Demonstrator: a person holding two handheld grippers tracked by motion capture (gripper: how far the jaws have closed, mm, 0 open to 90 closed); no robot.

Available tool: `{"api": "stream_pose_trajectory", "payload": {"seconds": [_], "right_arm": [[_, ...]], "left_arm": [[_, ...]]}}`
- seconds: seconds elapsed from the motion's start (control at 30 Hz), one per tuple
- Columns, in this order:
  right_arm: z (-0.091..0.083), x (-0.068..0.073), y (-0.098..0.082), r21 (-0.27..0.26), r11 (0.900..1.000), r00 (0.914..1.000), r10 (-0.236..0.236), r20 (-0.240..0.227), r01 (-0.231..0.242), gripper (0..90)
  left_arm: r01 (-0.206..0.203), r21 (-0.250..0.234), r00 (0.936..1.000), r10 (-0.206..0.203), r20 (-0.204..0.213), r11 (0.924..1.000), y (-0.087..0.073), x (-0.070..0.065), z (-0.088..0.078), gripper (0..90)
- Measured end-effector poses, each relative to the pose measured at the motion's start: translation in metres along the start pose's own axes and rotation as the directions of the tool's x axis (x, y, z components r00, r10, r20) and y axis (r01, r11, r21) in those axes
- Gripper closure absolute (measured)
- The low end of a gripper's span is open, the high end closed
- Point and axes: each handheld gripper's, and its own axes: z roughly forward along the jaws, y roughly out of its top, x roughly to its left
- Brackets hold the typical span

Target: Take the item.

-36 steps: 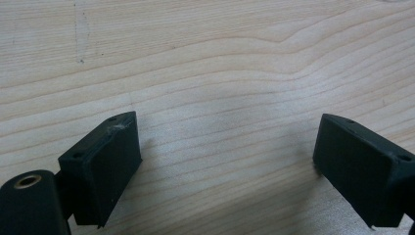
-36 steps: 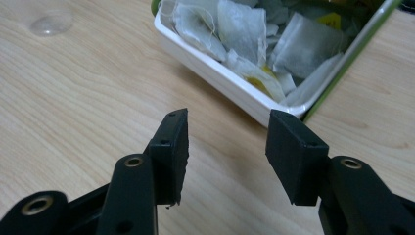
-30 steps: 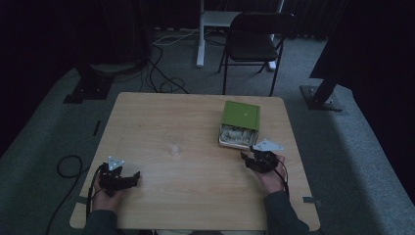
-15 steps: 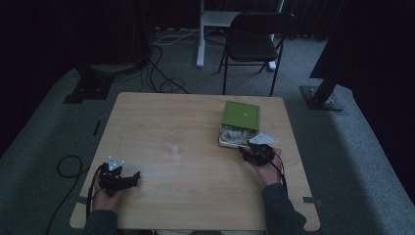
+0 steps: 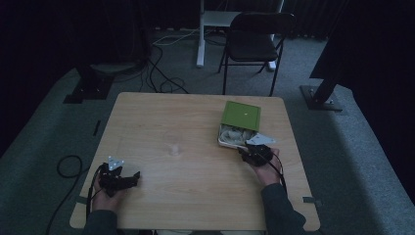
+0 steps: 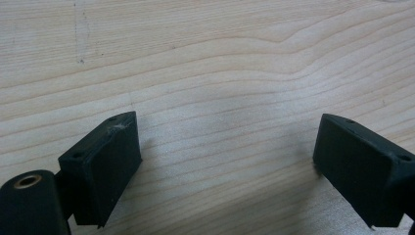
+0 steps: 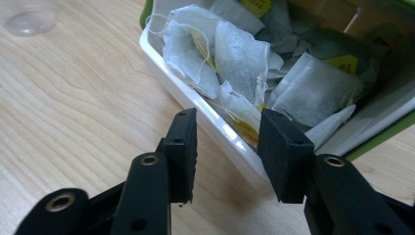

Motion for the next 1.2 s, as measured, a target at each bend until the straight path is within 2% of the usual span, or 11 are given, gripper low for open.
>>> {"api": "stream_pose_trajectory", "payload": {"seconds": [0.1, 0.23, 0.4, 0.43, 0.77, 0.83, 0.9, 1.03, 1.07, 1.2], "right_arm": [[-0.003, 0.003, -0.002, -0.001, 1.0, 0.9997, -0.022, -0.012, 0.022, 64.9], [-0.003, 0.002, -0.002, 0.006, 0.999, 0.999, -0.039, -0.023, 0.039, 66.3], [-0.003, 0.002, -0.001, 0.009, 0.999, 0.9989, -0.042, -0.022, 0.042, 70.4], [-0.005, 0.002, -0.002, 0.004, 0.999, 0.9987, -0.043, -0.029, 0.043, 74.4], [-0.014, 0.015, -0.004, -0.031, 0.998, 0.9965, -0.065, -0.053, 0.063, 82.3], [-0.015, 0.015, -0.005, -0.03, 0.997, 0.9959, -0.072, -0.054, 0.071, 82.0], [-0.013, 0.014, -0.005, -0.013, 0.997, 0.995, -0.082, -0.056, 0.081, 75.9], [-0.009, 0.015, -0.005, -0.009, 0.996, 0.9947, -0.085, -0.058, 0.085, 73.5], [-0.004, 0.017, -0.005, -0.002, 0.995, 0.9939, -0.098, -0.051, 0.098, 71.2], [0.0, 0.02, -0.004, 0.002, 0.994, 0.9936, -0.107, -0.036, 0.107, 67.0]], "left_arm": [[0.0, 0.0, 1.0, 0.0, 0.0, 1.0, 0.0, 0.0, 0.0, 11.2], [0.0, 0.0, 1.0, 0.0, 0.0, 1.0, 0.0, 0.0, 0.0, 11.2], [0.0, 0.0, 1.0, 0.0, 0.0, 1.0, 0.0, 0.0, 0.0, 11.2], [0.0, 0.0, 1.0, 0.0, 0.0, 1.0, 0.0, 0.0, 0.0, 11.2], [0.0, 0.0, 1.0, 0.0, 0.0, 1.0, 0.0, 0.0, 0.0, 11.2], [0.0, 0.0, 1.0, 0.0, 0.0, 1.0, 0.0, 0.0, 0.0, 11.2], [0.0, 0.0, 1.0, 0.0, 0.0, 1.0, 0.0, 0.0, 0.0, 11.2], [0.0, 0.0, 1.0, 0.0, 0.0, 1.0, 0.0, 0.0, 0.0, 11.2], [0.0, 0.0, 1.0, 0.0, 0.0, 1.0, 0.0, 0.0, 0.0, 11.2], [0.0, 0.0, 1.0, 0.0, 0.0, 1.0, 0.0, 0.0, 0.0, 11.2]]}}
